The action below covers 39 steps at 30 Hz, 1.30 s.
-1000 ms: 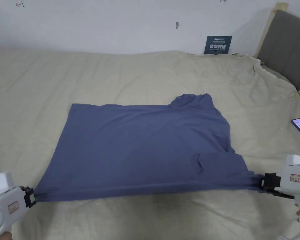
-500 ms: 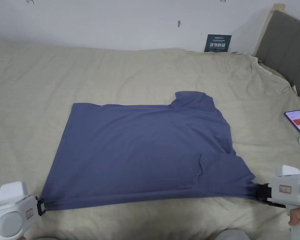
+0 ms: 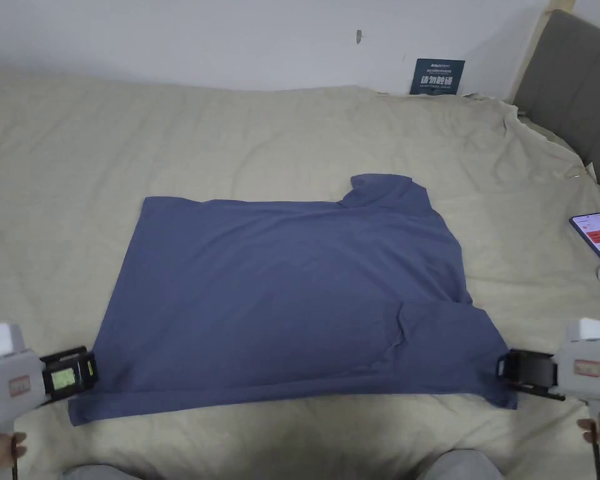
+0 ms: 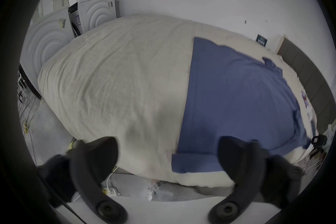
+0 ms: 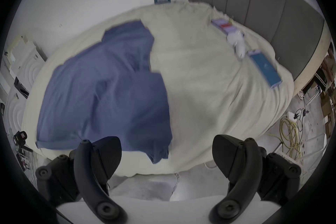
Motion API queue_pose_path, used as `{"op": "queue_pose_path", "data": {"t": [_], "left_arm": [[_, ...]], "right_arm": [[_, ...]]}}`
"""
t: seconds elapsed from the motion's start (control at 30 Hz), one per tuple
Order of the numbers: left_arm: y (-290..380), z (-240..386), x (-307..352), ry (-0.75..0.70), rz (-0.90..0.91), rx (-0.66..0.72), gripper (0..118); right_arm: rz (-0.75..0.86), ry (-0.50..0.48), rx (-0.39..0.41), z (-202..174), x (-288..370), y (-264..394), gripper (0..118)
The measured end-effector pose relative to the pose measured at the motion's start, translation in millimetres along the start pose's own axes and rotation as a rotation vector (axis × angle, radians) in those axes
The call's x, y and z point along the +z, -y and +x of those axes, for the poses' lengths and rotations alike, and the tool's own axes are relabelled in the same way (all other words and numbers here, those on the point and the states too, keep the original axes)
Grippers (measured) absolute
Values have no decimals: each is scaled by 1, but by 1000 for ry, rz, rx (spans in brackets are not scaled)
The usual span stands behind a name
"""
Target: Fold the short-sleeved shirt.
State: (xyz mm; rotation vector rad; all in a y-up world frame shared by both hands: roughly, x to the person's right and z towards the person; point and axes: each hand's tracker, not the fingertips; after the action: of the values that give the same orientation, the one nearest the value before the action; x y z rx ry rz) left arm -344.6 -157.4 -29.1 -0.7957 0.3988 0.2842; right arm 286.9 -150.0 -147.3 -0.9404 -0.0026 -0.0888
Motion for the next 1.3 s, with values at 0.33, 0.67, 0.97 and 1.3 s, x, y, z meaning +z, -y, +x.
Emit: {"op": "queue_pose_path", "data": {"t": [0.33, 0.67, 0.97, 1.3], "left_arm": [[-61, 45, 75, 34, 449, -50, 118], [-20, 101, 83, 36, 673, -201, 83], [-11, 105, 87, 53, 689, -173, 0], [-6, 109, 88, 80, 673, -176, 0]], "right_arm": [[546, -85, 94, -52, 123, -38, 109], [708, -60, 124, -91, 111, -7, 110], [716, -102, 109, -101, 102, 13, 6], [703, -104, 127, -104, 98, 15, 0]]}}
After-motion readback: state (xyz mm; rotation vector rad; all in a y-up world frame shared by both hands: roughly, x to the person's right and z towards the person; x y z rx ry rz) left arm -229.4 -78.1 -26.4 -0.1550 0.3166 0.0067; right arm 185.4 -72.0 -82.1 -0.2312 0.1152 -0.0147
